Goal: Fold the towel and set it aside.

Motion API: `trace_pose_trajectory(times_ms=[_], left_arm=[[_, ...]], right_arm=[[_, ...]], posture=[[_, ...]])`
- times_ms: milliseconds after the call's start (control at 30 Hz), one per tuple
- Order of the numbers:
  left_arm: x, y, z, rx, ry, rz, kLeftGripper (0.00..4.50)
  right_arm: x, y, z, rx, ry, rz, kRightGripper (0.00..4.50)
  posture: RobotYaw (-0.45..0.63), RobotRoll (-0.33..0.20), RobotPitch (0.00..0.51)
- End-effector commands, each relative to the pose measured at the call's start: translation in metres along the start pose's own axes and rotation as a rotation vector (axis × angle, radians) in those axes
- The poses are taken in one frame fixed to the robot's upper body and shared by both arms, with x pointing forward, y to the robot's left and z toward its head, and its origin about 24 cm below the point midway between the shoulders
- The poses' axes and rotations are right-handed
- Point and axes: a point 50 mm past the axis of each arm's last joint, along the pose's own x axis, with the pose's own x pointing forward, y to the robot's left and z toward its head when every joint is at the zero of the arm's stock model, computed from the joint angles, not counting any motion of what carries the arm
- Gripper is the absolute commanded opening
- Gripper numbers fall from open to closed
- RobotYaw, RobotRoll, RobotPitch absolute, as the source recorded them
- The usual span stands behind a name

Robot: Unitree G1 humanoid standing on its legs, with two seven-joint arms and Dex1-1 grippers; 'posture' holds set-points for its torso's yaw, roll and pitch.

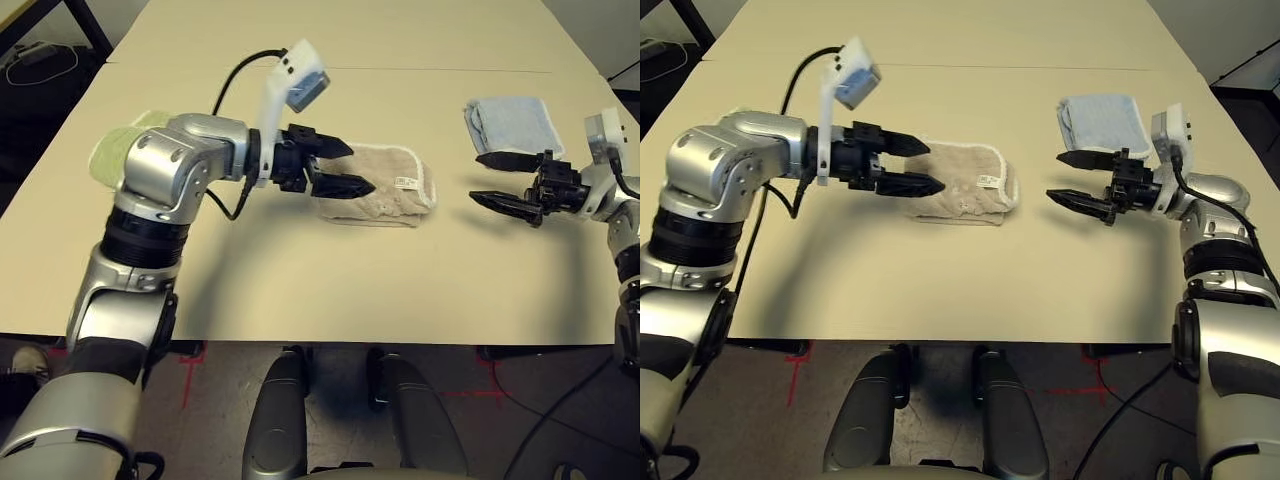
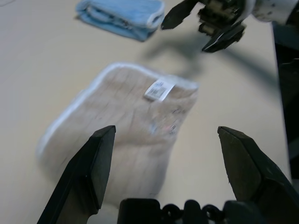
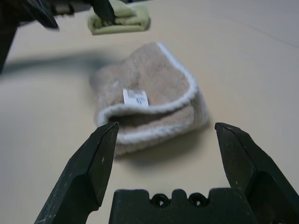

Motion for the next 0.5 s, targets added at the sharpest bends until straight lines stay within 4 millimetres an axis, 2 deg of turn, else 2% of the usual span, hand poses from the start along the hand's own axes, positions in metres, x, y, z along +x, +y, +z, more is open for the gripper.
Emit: trace_pose_trajectory(times_ms=[33,133,500], left_arm=[[-0.012,-0.002,-0.007,0.027,-0.057,0.033,4.44],[-0.018,-0.002,-0.014,0.034,-0.052,0.047,4.5],[-0.041,0.013,-0.034,0.033,-0.028,0.096,4.5]], right_arm=[[0.001,0.0,0.006,-0.007,-0.024,0.02,4.5],[0.001,0.0,0.007,-0.015,-0.016,0.031,3.91],[-0.009,-0.001,0.011,-0.043,0.036,0.037,0.02]], posture=[[0.16,0.0,0.207],[0.17,0.0,0.208],[0.15,0.0,0.208]])
